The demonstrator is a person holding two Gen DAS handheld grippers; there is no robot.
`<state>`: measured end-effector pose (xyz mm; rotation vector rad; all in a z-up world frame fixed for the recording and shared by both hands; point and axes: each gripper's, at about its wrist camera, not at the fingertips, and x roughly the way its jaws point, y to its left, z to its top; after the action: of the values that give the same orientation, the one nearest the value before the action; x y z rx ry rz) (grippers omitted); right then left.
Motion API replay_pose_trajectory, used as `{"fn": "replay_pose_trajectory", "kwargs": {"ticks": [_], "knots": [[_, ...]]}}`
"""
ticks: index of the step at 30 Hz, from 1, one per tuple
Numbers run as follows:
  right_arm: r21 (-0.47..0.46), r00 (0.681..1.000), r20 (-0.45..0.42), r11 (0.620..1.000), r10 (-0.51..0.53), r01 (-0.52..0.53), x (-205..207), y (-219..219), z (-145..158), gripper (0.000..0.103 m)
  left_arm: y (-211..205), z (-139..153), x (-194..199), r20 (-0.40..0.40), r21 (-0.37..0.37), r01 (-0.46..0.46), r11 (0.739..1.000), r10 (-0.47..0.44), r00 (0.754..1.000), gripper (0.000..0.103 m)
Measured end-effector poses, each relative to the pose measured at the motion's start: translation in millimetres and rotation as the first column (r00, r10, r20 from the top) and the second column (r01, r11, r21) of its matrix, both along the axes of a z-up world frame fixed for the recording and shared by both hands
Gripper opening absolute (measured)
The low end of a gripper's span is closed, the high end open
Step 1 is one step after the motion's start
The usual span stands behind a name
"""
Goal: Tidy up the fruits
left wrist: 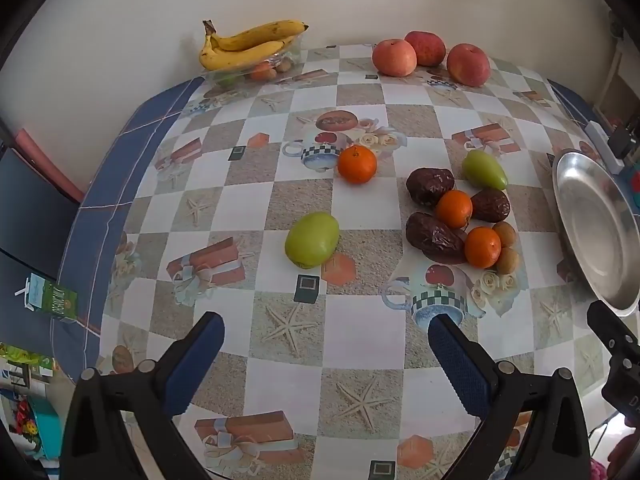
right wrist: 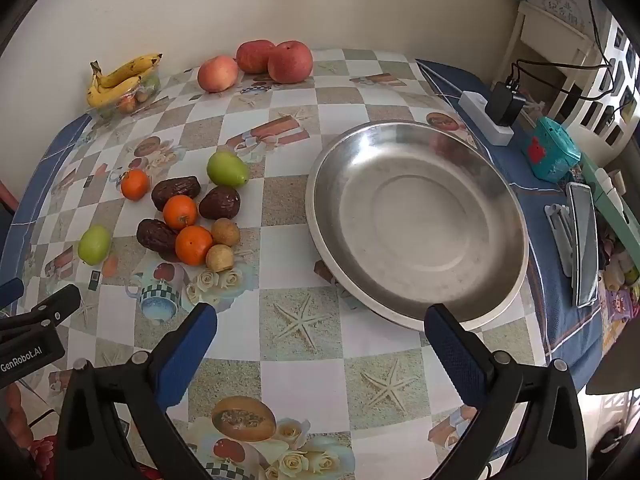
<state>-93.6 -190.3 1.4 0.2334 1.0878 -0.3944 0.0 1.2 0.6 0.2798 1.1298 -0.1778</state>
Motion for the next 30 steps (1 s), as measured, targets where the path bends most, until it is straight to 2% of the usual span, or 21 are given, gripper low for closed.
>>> {"fn": "replay_pose_trajectory", "kwargs": {"ticks": [30], "knots": [[0.010, 0.999, 0.035, 1.000, -0.018, 0.018, -4.2, -3.0, 4.8, 0.103, -2.4, -3.4, 0.7, -0.010, 0.022, 0.002, 1.000, -0.002, 1.000, 0.103]]}}
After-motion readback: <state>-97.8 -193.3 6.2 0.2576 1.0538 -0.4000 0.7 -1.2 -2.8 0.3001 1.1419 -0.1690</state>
